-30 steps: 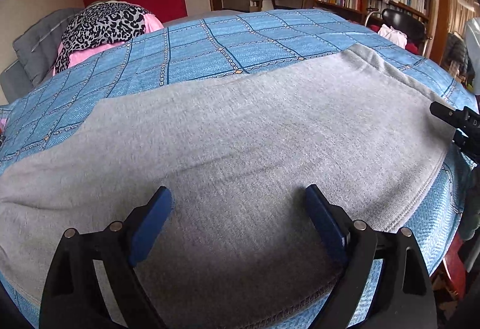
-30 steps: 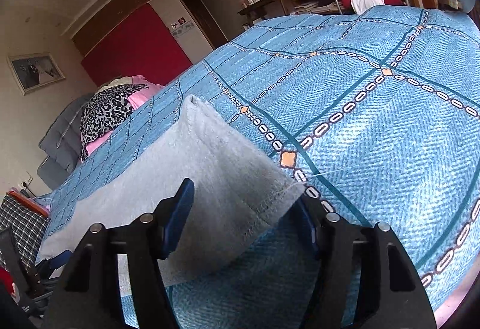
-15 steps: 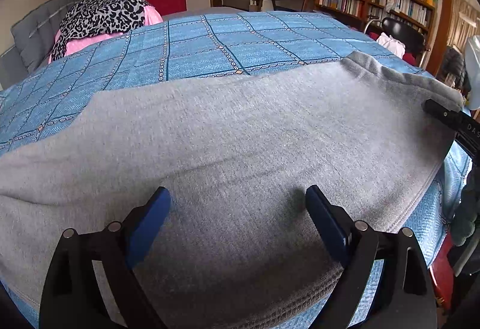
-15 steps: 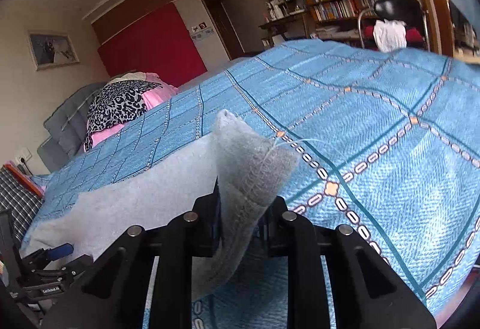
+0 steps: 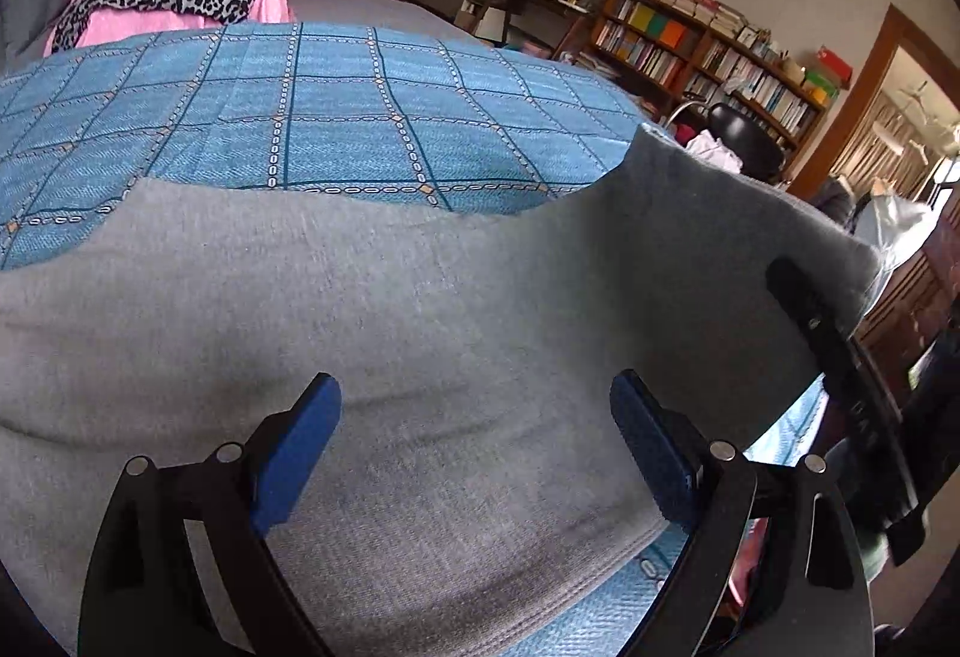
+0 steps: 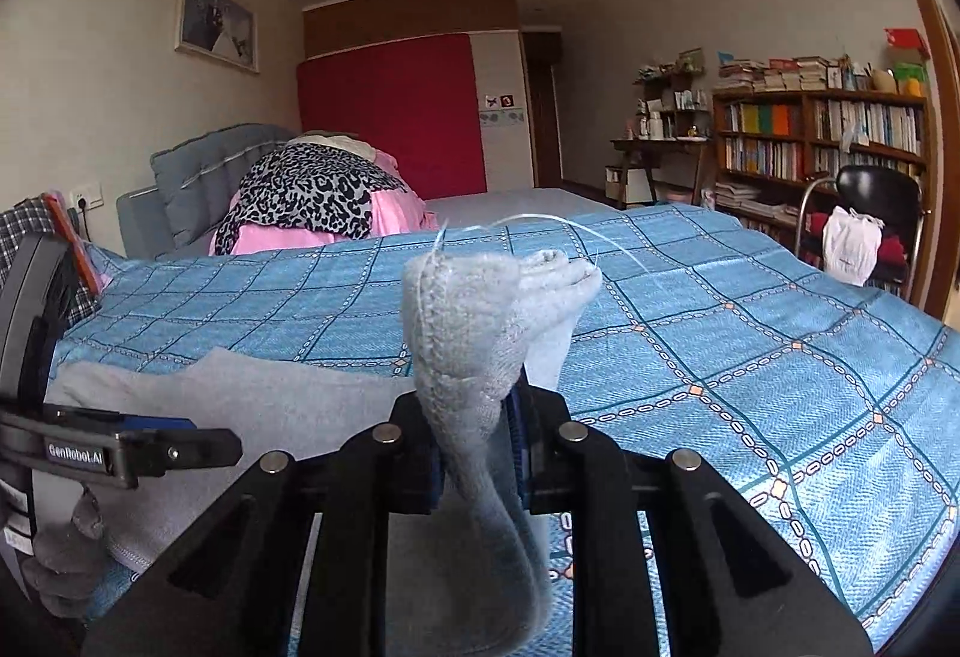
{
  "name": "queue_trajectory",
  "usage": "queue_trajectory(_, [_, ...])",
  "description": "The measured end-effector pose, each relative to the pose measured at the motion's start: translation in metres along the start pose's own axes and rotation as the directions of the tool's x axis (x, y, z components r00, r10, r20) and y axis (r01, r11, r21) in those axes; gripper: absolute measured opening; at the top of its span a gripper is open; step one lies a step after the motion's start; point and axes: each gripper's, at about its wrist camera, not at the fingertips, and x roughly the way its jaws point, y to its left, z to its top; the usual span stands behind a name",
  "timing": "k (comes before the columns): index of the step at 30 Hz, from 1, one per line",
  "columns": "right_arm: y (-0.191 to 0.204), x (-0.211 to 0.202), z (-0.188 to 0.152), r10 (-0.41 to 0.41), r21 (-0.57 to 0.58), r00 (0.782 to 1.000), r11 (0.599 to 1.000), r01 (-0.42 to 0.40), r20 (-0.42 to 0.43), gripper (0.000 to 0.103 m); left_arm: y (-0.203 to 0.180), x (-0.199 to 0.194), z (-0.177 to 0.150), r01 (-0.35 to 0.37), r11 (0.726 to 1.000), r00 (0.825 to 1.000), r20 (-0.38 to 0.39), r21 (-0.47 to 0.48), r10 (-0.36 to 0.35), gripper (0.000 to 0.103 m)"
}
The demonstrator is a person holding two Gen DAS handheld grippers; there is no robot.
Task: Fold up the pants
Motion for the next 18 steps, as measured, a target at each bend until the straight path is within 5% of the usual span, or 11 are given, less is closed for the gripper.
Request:
queue_trajectory(11, [0.066, 0.001, -0.034, 0.122, -0.133, 0.99, 0.983, -0.13, -0.063, 0.017, 0.004, -0.017, 0.014, 0.219, 0.971, 0.976, 0.029, -0.091, -0.217, 0.096])
queue_trajectory(18, [0.096, 0.004, -0.066, 0.186, -0.178, 0.97, 0.961, -0.213, -0.154, 0.017, 0.026, 0.008, 0.0, 0.273, 0.936, 0.956, -0.043, -0.222, -0.29, 0.096])
